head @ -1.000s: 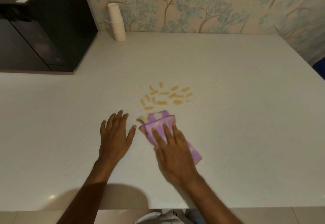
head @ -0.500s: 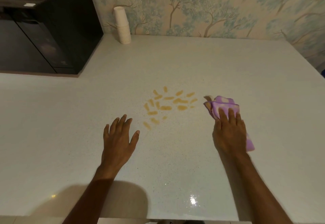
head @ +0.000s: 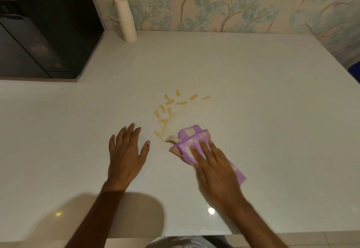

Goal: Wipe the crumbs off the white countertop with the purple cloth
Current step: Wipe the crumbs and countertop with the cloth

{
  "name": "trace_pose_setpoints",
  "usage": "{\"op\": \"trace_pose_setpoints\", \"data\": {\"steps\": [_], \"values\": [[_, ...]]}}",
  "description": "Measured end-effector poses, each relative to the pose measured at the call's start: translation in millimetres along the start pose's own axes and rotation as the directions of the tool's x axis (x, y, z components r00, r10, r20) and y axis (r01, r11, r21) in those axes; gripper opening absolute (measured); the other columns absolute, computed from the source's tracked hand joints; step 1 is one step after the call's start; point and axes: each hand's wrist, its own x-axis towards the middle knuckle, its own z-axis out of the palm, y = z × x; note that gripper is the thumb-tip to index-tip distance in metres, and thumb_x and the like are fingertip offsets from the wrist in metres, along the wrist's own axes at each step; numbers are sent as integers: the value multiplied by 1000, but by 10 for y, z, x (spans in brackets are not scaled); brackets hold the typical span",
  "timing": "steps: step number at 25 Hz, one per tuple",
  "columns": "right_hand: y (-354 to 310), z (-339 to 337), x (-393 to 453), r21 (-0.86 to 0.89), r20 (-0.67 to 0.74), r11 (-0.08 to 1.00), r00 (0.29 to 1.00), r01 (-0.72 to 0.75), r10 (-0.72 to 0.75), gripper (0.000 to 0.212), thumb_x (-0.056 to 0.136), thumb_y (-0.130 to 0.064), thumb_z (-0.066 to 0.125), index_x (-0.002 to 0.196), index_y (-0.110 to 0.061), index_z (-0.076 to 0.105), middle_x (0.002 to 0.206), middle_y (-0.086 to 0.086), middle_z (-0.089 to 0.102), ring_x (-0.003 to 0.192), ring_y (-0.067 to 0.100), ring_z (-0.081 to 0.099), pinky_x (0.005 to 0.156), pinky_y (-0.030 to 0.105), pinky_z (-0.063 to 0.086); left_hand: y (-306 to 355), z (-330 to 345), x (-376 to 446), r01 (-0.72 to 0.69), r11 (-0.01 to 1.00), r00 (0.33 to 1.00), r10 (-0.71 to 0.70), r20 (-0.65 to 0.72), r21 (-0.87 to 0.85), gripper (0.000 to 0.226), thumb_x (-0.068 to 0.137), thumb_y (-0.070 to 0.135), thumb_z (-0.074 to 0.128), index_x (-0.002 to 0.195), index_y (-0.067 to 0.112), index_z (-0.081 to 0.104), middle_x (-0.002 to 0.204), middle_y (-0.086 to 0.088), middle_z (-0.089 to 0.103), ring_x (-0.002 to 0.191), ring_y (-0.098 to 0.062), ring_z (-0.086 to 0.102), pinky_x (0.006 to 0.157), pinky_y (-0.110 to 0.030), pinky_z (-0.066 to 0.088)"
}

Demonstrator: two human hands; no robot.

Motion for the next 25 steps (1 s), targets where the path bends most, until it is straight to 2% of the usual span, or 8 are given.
{"op": "trace_pose_setpoints", "data": {"steps": [3, 7, 10, 14, 18, 20, 22, 25], "values": [[635, -212, -90, -52, -61, 973, 973, -226, 223, 57, 105, -36, 24, 159, -22, 39, 168, 6, 30, 159, 27, 21, 128, 47, 24, 11, -12, -4, -8, 1000, 1000, 8, -1, -10, 69, 99, 60, 28, 152, 18, 42, 165, -6, 32, 154, -29, 25, 125, -57, 15], [860, -343, 211, -60, -146, 850, 847, -523, 511, 58, 103, -30, 27, 157, -13, 40, 165, 20, 35, 154, 40, 27, 125, 53, 26, 17, -28, -9, -4, 1000, 1000, 4, 9, -6, 66, 99, 57, 32, 152, 18, 41, 166, -6, 31, 155, -29, 24, 125, -57, 16], [336, -224, 307, -25, -101, 907, 904, -420, 416, 56, 106, -28, 36, 160, -14, 34, 168, 21, 27, 156, 41, 21, 128, 51, 22, 3, -16, -17, -11, 1000, 1000, 11, -2, -8, 63, 101, 54, 38, 152, 18, 41, 165, -7, 32, 154, -29, 26, 124, -58, 17], [-497, 8, -123, 16, 6, 994, 994, -107, 107, 55, 109, -36, 33, 163, -23, 28, 172, 10, 17, 161, 32, 9, 131, 48, 17, -8, 4, -21, -18, 1000, 999, 18, -26, -23, 61, 101, 51, 43, 150, 16, 43, 164, -9, 35, 152, -31, 29, 123, -59, 19], [-332, -4, -772, -31, 58, 994, 993, 103, -101, 57, 107, -42, 33, 163, -33, 24, 173, 0, 20, 161, 23, 15, 128, 45, 22, -9, 8, -9, -25, 1000, 999, 24, -21, -7, 61, 101, 53, 41, 150, 17, 43, 163, -9, 35, 152, -31, 29, 122, -59, 20], [166, -141, -904, -79, 14, 997, 1000, 0, 1, 57, 106, -43, 32, 161, -31, 30, 171, 0, 24, 160, 23, 19, 128, 46, 25, -16, 7, -16, -29, 999, 999, 29, -26, -19, 61, 101, 53, 40, 150, 17, 42, 164, -8, 35, 152, -31, 28, 123, -59, 19], [755, -327, -984, -89, -49, 970, 974, -227, 223, 61, 106, -46, 18, 159, -23, 38, 168, 7, 31, 158, 29, 26, 127, 51, 28, -19, 0, -17, -32, 999, 999, 32, -26, -29, 61, 101, 53, 40, 150, 17, 42, 164, -9, 34, 153, -31, 27, 123, -59, 18], [1198, -499, -977, -53, -142, 829, 826, -556, 545, 69, 102, -43, 13, 158, -11, 37, 164, 23, 36, 154, 40, 29, 124, 58, 29, -12, 4, -19, -31, 999, 999, 31, -21, -29, 61, 102, 52, 38, 151, 17, 41, 165, -9, 32, 154, -30, 25, 124, -58, 16]]}}
